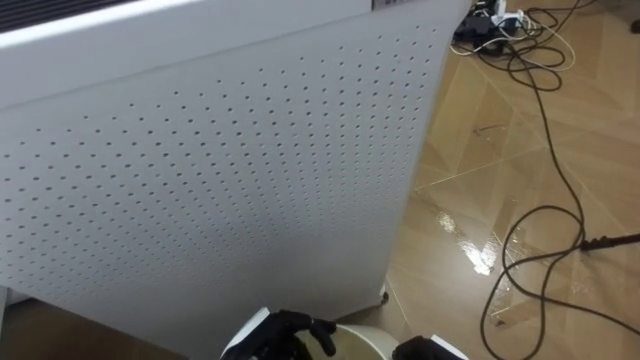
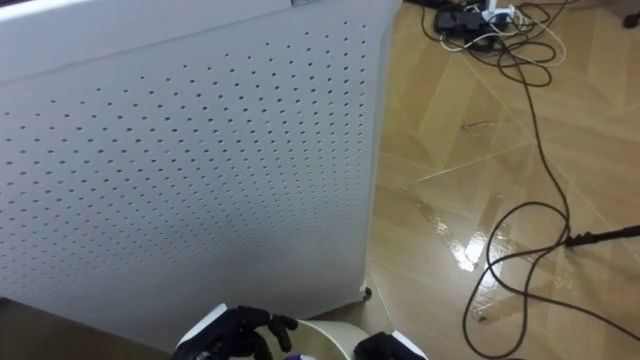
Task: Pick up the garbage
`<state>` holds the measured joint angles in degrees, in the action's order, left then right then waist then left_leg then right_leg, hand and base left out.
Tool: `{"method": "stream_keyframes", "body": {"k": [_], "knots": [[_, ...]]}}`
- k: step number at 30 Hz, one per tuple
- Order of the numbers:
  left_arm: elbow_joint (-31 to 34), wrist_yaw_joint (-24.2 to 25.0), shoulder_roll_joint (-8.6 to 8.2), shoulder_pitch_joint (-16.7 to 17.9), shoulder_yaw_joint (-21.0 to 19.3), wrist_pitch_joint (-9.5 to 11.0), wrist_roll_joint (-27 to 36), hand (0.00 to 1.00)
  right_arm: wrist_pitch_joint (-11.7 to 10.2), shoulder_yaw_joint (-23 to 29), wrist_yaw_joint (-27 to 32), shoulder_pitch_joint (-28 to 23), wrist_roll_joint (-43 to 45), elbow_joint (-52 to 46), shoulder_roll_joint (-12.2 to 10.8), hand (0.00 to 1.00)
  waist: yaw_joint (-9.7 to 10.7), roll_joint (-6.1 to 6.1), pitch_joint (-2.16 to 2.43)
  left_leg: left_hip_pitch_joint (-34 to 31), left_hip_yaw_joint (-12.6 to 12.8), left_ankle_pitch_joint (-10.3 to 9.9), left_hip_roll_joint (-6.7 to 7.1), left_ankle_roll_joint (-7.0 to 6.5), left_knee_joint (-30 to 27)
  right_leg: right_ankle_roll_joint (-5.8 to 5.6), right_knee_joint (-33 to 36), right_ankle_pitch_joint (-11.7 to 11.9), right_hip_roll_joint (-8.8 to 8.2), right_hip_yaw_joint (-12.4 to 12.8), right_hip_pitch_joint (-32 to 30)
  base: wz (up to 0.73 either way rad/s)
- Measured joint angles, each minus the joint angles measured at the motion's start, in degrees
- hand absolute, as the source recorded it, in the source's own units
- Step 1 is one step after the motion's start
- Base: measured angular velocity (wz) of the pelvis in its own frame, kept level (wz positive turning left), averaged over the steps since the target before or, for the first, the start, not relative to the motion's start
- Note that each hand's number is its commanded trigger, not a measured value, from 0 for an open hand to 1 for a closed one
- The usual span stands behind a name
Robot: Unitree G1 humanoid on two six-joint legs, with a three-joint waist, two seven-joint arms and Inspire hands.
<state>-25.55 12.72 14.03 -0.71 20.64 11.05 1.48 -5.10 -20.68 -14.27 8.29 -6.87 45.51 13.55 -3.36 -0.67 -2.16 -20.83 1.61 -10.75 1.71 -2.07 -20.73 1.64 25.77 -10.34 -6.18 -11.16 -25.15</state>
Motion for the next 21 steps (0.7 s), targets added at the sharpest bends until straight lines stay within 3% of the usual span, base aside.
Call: {"method": "stream_keyframes", "body": {"k": [21], "knots": [[-1.5,2.3,0.06,0.4,-1.1,0.0,-1.2,0.0,0.0,0.2,-0.9,-0.1,0.1,-0.1,1.0,1.0,-0.1,-0.85,0.39,2.0,-0.8,0.0,-0.04,0.02,0.1,-0.01,-0.3,0.0,0.13,-0.5,2.6,0.01]]}}
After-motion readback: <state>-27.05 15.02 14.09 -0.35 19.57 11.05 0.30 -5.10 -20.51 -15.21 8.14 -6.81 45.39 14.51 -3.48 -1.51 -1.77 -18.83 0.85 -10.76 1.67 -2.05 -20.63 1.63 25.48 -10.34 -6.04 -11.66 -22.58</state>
